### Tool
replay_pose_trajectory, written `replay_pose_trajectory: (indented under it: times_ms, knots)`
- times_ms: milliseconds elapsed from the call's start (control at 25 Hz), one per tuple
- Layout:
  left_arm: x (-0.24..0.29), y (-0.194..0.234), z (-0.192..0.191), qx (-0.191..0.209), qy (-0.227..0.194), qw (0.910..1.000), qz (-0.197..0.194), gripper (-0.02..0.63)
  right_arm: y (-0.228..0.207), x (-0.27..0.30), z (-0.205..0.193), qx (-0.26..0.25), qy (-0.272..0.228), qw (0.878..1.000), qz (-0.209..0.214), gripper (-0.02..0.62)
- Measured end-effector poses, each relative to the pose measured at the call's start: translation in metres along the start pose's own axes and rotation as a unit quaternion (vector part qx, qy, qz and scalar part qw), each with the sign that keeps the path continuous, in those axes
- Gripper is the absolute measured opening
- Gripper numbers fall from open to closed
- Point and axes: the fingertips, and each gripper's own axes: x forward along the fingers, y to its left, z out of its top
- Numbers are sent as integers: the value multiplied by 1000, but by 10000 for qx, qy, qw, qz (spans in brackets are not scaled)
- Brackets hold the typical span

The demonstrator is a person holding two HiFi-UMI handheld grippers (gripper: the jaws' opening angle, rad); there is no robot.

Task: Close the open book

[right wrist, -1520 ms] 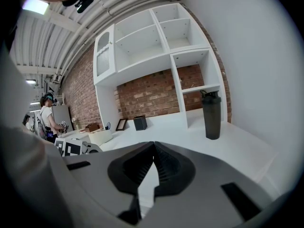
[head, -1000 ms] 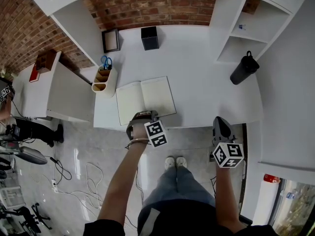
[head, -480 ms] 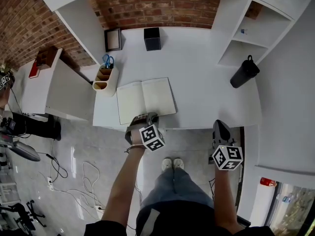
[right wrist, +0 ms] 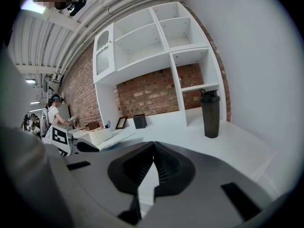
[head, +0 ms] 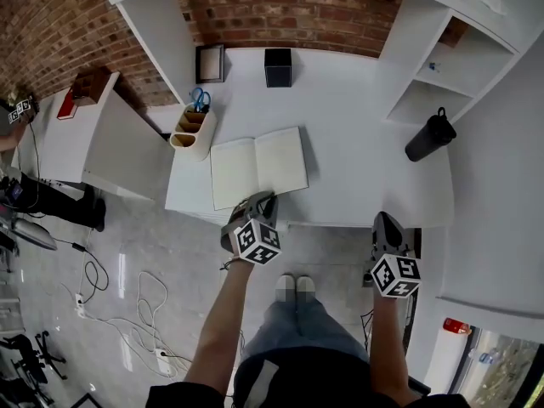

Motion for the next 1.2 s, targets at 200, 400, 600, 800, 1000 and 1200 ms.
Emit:
replay_pose_trajectory:
  times_ms: [200, 400, 600, 800, 1000, 1200]
  knots:
    - [-11, 12, -3, -1187, -367, 9920, 244, 26, 2, 4, 2, -7, 20, 10000, 79, -2]
    - [-22, 24, -12, -2470, -720, 9656, 391, 23, 8, 9, 4, 5, 34, 9998, 178, -2]
    - [-29, 29, -27, -3331, -799, 9384, 457, 19, 17, 15, 3, -28, 68, 9995, 313, -2]
    - [-29, 29, -47, -3923, -658, 9163, 477, 18, 24, 21, -1, -41, 99, 9990, 430, -2]
    - [-29, 30, -64, -4481, -442, 8919, 416, 18, 28, 26, -5, -27, 146, 9987, 495, -2]
    - [-34, 32, -85, -4815, -44, 8748, 534, 20, 30, 28, -5, -13, 157, 9984, 541, -2]
